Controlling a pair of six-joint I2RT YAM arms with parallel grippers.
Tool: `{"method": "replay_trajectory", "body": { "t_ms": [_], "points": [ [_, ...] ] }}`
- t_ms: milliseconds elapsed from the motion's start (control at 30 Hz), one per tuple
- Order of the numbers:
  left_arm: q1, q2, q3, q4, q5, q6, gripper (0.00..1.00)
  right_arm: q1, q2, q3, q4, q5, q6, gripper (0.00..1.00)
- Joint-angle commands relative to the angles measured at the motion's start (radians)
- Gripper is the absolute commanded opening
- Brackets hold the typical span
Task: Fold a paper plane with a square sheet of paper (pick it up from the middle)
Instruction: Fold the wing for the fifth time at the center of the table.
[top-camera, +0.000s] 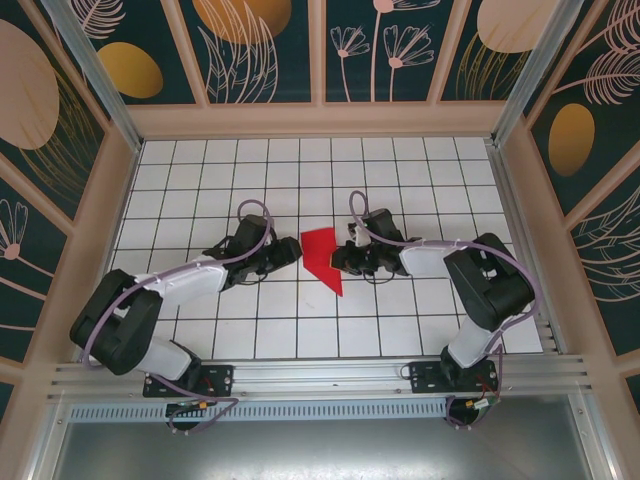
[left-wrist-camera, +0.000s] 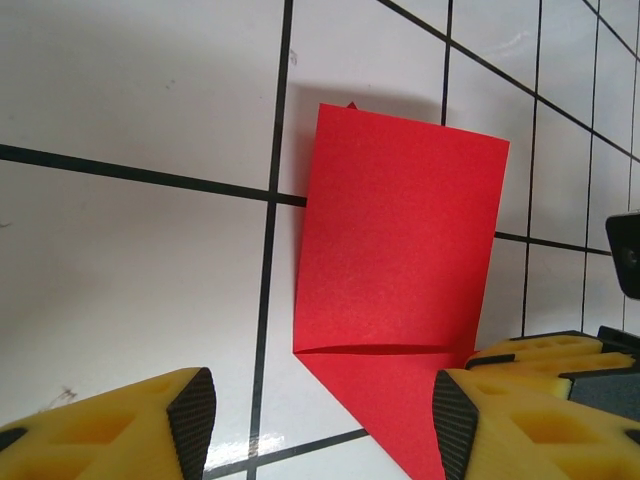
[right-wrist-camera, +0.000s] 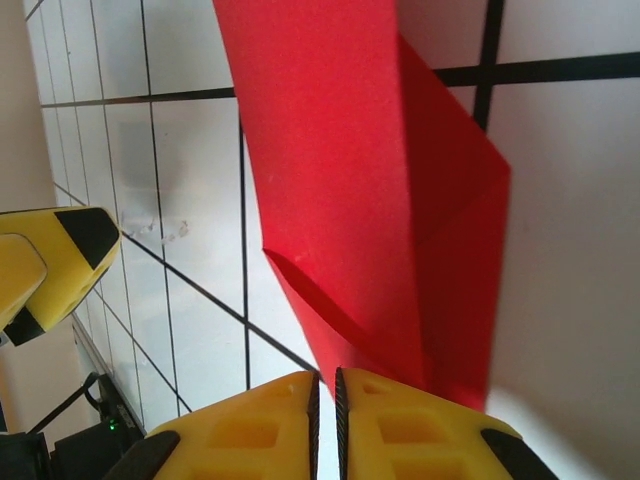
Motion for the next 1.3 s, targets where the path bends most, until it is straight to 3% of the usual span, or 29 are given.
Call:
{"method": "replay_trajectory", "body": {
  "t_ms": [0,633,1267],
  "points": [
    [0.006,0.030,0.034,0.037,0.028,-0.006,0.62,-0.007,0.027,-0.030,0.052,-0.015,-0.034,0.17],
    [0.007,0.196,0.106,0.119,0.179,-0.030,0.62,-0.061,0.090,-0.165,0.197,-0.053,-0.005,0.17],
    [0.006,0.333,0.175,0.181,0.274,-0.063,0.55,-0.077,0.119,-0.196,0.230,-0.057,-0.004,0.18]
  ]
}}
